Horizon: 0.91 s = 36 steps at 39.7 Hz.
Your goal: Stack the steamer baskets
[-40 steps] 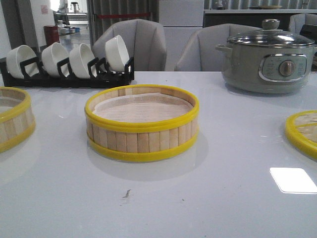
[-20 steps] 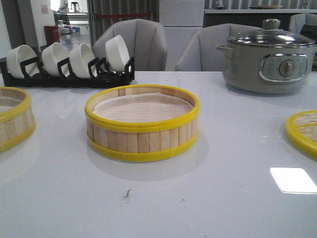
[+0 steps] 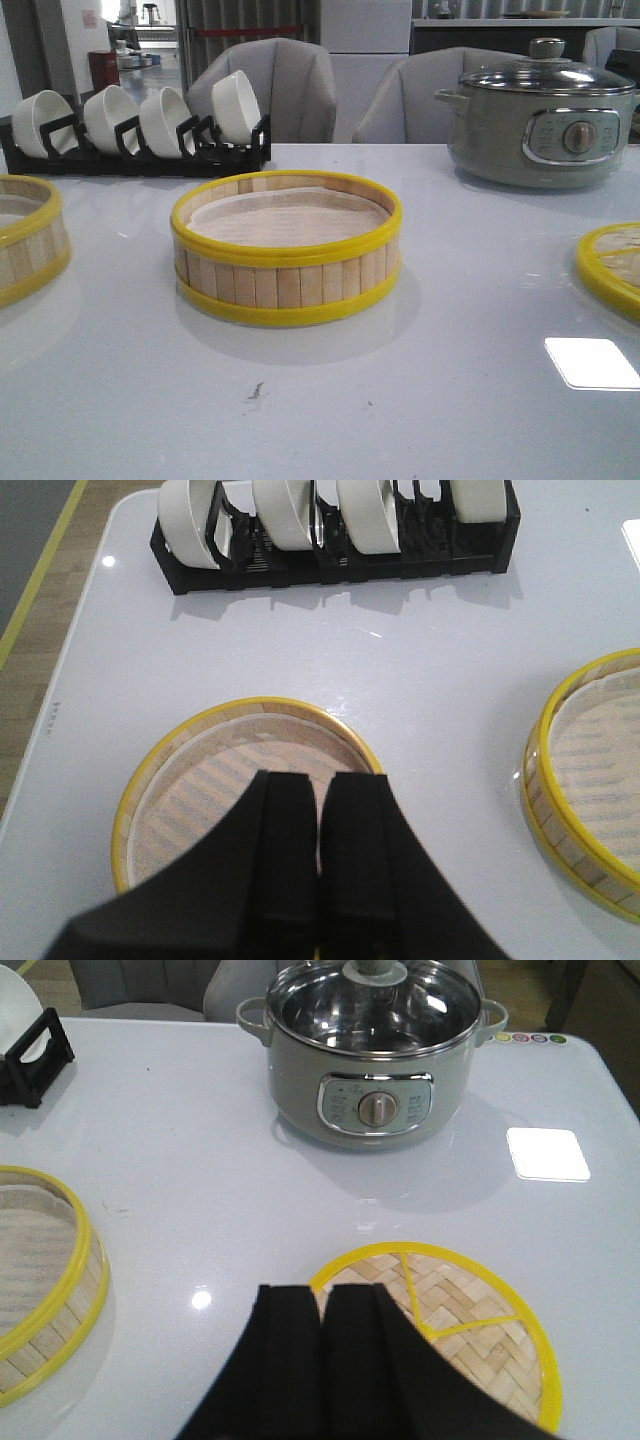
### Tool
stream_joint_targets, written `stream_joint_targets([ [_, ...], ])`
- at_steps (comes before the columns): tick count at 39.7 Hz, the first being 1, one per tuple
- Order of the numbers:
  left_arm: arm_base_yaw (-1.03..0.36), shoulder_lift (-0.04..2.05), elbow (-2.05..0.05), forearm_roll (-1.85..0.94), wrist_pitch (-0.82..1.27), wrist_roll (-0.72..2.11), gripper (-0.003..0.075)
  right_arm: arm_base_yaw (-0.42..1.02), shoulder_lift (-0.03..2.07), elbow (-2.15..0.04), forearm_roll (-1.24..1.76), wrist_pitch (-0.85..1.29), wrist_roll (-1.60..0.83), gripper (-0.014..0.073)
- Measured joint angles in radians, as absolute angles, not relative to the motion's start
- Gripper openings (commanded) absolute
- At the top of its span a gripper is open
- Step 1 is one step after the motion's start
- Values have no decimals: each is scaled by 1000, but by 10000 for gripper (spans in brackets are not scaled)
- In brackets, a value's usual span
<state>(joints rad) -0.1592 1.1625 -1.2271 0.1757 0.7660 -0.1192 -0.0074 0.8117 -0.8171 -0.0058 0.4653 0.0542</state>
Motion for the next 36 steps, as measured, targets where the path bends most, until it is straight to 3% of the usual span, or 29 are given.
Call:
stream_joint_targets([
  [19, -159, 1178, -1227, 176, 773, -119, 86, -7, 883, -820, 13, 465, 54, 52],
  [21, -159, 1178, -1227, 176, 774, -119, 86, -7, 883, -820, 13, 470, 54, 99],
  [26, -159, 1178, -1227, 174, 781, -119, 87, -7, 885, -820, 13, 486, 54, 336],
  [28, -159, 1178, -1227, 170, 788, -119, 95, -7, 892, -820, 15, 490, 54, 370],
  [31, -159, 1178, -1227, 158, 793, -110, 142, -7, 899, -820, 15, 496, 54, 355],
  [36, -159, 1178, -1227, 132, 796, -78, 337, -7, 902, -820, 18, 498, 56, 352],
])
